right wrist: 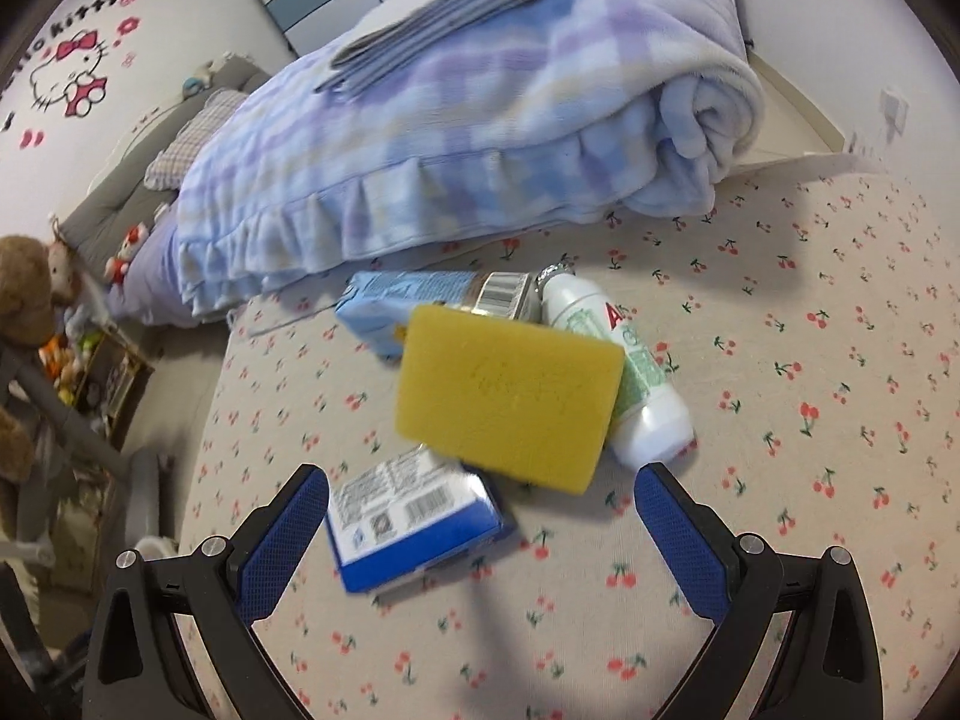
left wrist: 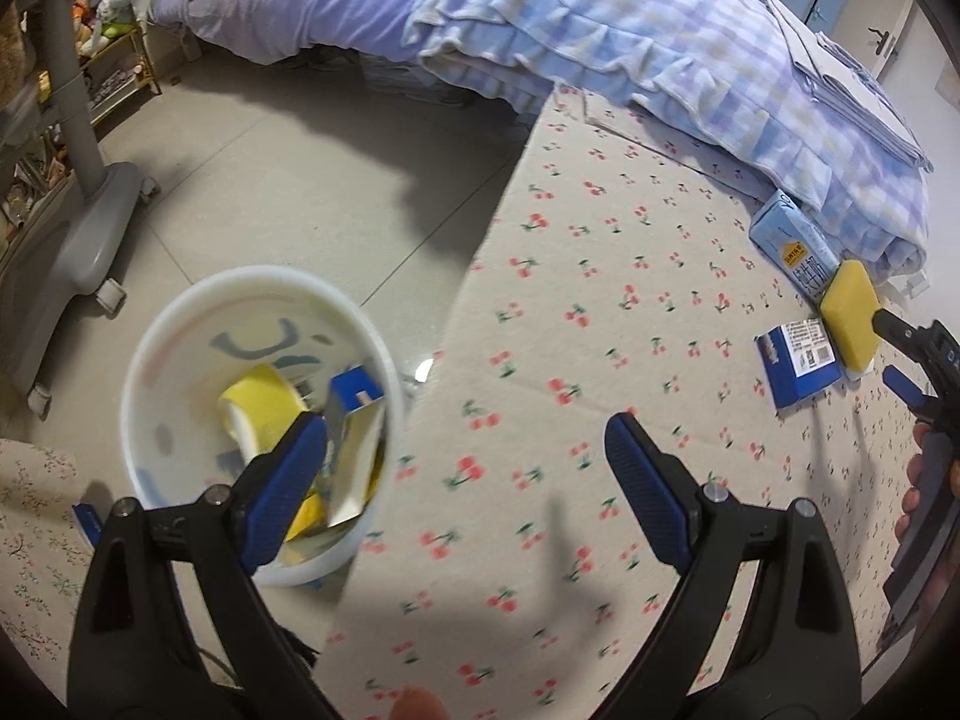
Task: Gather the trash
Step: 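Move the right tool to the yellow sponge and grasp it, then grasp the blue-and-white box with the left tool and lift it while the right tool holds the sponge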
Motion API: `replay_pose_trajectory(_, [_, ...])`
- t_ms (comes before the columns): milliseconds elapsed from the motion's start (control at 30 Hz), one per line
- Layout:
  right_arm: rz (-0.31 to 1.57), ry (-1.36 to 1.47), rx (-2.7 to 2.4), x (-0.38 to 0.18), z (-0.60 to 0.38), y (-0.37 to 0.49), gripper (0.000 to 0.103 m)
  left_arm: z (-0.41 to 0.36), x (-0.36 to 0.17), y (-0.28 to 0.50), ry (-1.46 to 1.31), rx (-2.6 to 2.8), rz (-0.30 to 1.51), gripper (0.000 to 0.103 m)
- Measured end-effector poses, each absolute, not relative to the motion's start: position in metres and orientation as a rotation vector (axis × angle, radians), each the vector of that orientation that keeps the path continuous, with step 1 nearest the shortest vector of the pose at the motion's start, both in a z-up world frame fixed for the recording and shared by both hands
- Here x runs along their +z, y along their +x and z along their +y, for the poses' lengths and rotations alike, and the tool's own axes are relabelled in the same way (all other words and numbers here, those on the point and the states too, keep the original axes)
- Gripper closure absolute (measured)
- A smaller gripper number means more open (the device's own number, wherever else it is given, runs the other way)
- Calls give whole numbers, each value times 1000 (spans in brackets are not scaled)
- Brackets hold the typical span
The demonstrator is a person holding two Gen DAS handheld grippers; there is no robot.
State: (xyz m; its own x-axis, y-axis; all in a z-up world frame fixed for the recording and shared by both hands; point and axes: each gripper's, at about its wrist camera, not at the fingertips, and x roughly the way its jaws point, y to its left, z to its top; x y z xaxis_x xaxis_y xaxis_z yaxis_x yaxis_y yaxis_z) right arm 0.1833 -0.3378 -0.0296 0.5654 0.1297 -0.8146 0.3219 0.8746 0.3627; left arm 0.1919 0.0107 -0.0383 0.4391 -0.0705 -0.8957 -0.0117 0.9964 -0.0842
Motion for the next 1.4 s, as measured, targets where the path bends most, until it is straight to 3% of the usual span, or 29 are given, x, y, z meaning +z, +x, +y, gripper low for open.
replay_pose_trajectory(500, [960,472,-240,-57,-335,217,1,-25,-49,210,-56,-74,1125,9])
replay_pose_trajectory(567, [971,472,-221,-59,-339,215,16,-32,-50,212,-33,-91,1118,9])
replay_pose_trajectory(700, [975,495,-204,-55,-348,204,21,-50,-48,214,-9,-138,1096,9])
replay_pose_trajectory(1000, [1005,529,-211,-35,-373,167,21,-125,-48,213,21,-295,1077,9])
replay_pose_trajectory(1233, [1037,525,-190,-22,-401,130,21,-195,-45,222,304,-526,952,9])
replay_pose_trajectory(1400, [1033,485,-209,-17,-425,111,20,-212,-61,235,359,-662,974,9])
